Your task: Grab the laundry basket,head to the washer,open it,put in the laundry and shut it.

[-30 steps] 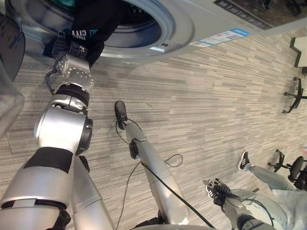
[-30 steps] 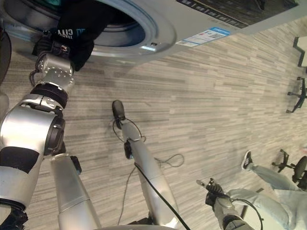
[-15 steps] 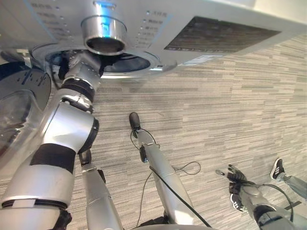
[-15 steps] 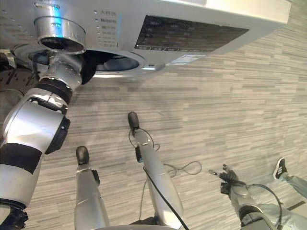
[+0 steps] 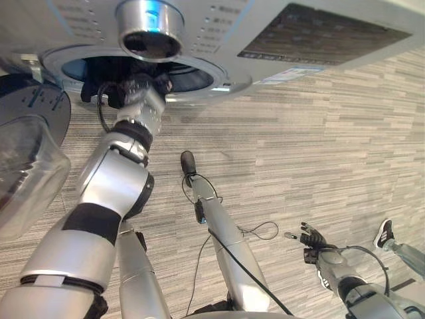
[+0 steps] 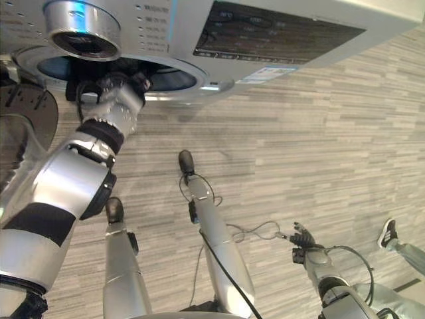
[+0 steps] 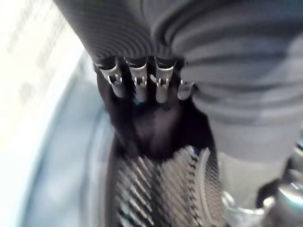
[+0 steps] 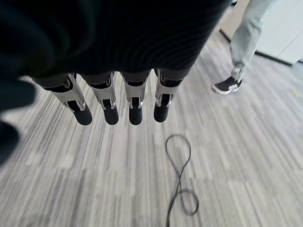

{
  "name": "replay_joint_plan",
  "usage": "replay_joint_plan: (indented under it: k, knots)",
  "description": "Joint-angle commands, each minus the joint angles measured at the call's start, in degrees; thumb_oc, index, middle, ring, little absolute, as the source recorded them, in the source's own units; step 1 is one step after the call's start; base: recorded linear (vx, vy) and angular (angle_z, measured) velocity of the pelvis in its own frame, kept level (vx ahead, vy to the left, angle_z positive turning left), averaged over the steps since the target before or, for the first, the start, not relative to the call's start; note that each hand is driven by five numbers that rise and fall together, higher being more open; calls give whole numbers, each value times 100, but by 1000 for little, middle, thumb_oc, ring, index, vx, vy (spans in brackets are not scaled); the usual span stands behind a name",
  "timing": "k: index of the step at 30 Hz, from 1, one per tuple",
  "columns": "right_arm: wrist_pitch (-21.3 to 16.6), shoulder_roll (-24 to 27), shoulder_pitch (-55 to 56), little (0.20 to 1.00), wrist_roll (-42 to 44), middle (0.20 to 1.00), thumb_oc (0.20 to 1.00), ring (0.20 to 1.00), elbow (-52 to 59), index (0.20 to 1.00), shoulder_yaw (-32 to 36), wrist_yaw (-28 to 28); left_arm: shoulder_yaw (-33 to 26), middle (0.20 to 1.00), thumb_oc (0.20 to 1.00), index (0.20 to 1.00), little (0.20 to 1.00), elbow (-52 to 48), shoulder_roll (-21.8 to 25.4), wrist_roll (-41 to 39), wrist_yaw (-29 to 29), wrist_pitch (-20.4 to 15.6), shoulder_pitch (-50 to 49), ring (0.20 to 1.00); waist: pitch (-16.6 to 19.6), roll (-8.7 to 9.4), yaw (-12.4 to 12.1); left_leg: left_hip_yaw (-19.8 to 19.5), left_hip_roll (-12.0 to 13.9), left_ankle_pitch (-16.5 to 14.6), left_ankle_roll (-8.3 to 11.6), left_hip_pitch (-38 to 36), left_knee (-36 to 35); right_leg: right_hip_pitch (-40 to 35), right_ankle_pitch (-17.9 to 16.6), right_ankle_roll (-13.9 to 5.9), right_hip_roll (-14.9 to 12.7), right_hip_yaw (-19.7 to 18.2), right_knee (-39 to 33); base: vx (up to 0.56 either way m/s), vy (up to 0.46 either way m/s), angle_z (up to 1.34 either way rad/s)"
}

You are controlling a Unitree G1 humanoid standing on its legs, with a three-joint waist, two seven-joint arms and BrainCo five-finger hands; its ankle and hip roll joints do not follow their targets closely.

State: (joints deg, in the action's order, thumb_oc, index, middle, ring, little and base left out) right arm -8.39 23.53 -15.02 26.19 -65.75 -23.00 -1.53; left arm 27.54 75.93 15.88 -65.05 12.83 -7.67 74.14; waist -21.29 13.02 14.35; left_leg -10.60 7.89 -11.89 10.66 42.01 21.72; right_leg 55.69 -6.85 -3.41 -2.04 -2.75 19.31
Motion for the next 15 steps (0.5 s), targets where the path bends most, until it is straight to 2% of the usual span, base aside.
replay_joint_plan:
  k: [1, 4, 6, 9, 10, 13, 15]
  knots:
    - [-43, 253, 255, 1000, 59, 1000, 1000, 1000, -42, 1000, -106, -164, -270, 1000, 1000, 1000, 1000, -421, -606, 791, 246, -431, -11, 1000, -377, -307, -18, -826, 407, 966, -163, -135, -428, -389, 360, -737, -759, -158, 219, -14, -22, 20]
    - [-73, 199, 243, 1000, 89, 1000, 1000, 1000, 74, 1000, -52, -194, -159, 1000, 1000, 1000, 1000, -1063, -920, 1010, 316, -622, -852, 1000, -448, -409, -197, -857, 368, 1082, -172, -441, -686, -616, 409, -726, -849, -92, 237, 3, -36, 29]
    - [-63, 219, 252, 1000, 53, 1000, 1000, 1000, 134, 1000, 5, -246, -3, 1000, 1000, 1000, 1000, -1835, -1037, 1021, 292, -762, -1732, 1000, -503, -570, -384, -861, 330, 1249, -166, -751, -984, -858, 450, -721, -950, -32, 230, 6, 8, 25]
    - [-73, 249, 320, 1000, 12, 1000, 1000, 1000, 184, 1000, 57, -284, 122, 1000, 1000, 1000, 1000, -2263, -1085, 1012, 251, -802, -2231, 1000, -504, -671, -483, -880, 342, 1362, -160, -908, -1180, -974, 464, -722, -1006, 25, 218, 5, 10, 16]
    - [-73, 249, 320, 1000, 12, 1000, 1000, 1000, 184, 1000, 57, -284, 122, 1000, 1000, 1000, 1000, -2263, -1085, 1012, 251, -802, -2231, 1000, -504, -671, -483, -879, 342, 1362, -160, -908, -1180, -974, 464, -722, -1006, 25, 218, 6, 17, 15]
    - [-57, 276, 358, 1000, -70, 1000, 1000, 1000, 172, 1000, 114, -363, 318, 1000, 1000, 1000, 1000, -2672, -1159, 852, 27, -742, -2937, 1000, -449, -894, -628, -919, 332, 1585, -139, -1198, -1557, -1276, 463, -718, -1067, 93, 85, 29, 27, 11]
    - [14, 218, 290, 1000, -119, 1000, 1000, 1000, -50, 1000, 149, -388, 347, 1000, 1000, 1000, 1000, -2291, -1302, 785, -150, -585, -3255, 1000, -332, -1080, -772, -966, 446, 1939, -34, -1502, -2119, -1597, 577, -716, -1070, 235, 34, 55, 19, 13]
